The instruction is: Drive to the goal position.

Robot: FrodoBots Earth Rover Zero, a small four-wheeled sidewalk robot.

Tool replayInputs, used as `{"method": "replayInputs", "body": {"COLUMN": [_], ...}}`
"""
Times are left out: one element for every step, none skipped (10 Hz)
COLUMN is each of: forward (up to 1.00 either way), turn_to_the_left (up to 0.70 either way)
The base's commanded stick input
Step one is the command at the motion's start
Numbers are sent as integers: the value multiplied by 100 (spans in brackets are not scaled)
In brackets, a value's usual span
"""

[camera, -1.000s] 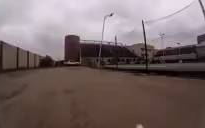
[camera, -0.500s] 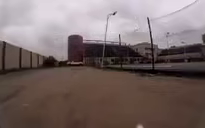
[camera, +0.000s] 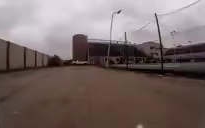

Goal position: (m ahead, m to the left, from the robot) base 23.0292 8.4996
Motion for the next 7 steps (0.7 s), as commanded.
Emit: {"method": "replayInputs", "body": {"forward": [70, 70, 70, 70, 70, 70, 70], "turn_to_the_left": [-35, -35, -16, 0, 0, 0, 0]}}
